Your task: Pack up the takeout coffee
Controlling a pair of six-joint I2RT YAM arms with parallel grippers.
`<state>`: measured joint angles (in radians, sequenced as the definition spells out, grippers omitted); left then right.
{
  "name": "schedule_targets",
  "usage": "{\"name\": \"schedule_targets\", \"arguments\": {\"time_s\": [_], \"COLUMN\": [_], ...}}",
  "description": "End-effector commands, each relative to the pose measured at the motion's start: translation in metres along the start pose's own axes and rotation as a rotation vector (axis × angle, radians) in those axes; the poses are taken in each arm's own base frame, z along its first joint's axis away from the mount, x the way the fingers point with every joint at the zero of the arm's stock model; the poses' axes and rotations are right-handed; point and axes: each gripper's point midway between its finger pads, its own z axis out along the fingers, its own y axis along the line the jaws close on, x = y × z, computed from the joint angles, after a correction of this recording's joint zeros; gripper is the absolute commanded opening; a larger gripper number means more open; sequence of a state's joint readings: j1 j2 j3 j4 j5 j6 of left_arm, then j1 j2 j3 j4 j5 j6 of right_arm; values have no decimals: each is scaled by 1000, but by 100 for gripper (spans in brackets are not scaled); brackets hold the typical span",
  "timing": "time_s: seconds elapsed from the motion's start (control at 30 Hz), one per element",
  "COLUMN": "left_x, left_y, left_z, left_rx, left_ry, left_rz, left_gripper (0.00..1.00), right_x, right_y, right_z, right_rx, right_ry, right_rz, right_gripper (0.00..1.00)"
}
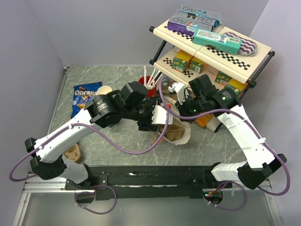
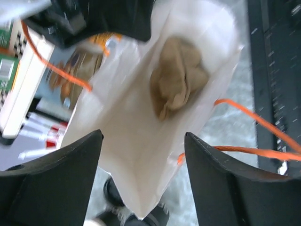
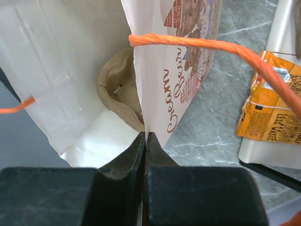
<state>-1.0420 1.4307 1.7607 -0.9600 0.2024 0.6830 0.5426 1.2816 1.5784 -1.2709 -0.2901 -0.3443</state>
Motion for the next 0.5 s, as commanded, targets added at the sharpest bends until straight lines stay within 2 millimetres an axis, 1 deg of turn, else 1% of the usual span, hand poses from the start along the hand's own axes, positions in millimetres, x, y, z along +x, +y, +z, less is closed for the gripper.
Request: {"name": "schedule_targets", "arguments": {"time_s": [0.0, 0.03, 0.07, 0.13, 0.17, 0.23, 0.27, 0.3, 0.33, 0.37, 0.47], "left_x": [-30, -40, -35, -41, -32, -28, -19, -11, -9, -4, 2], "left_y": [-4, 4, 2, 8, 4, 3, -1, -6, -7, -8, -9], "left_z": [8, 3, 11, 9, 18, 22, 32, 35, 37, 43, 41], "left_rx": [86, 75, 109, 116, 152, 184, 219, 255, 264, 280, 280], "left_ry": [-150, -168, -142, -152, -112, -91, -62, -33, -22, -5, 17], "left_rz": [-5, 13, 13, 66, 67, 116, 120, 138, 144, 148, 188], "left_gripper": [73, 72, 68, 67, 62, 57, 52, 49, 44, 42, 37], "right_x": [-11, -13, -15, -17, -18, -16, -15, -16, -15, -16, -18], "right_y": [7, 6, 6, 6, 7, 10, 11, 11, 12, 11, 8], "right_z": [-10, -11, -11, -14, -15, -15, -12, -13, -12, -11, -11], "right_rx": [-19, -18, -17, -12, -16, -26, -36, -36, -38, -35, -23], "right_ry": [-57, -63, -66, -78, -87, -90, -88, -94, -94, -95, -100], "right_rz": [3, 4, 2, 0, 0, 6, 9, 10, 11, 11, 12], "right_gripper": [0, 0, 0, 0, 0, 0, 0, 0, 0, 0, 0]}}
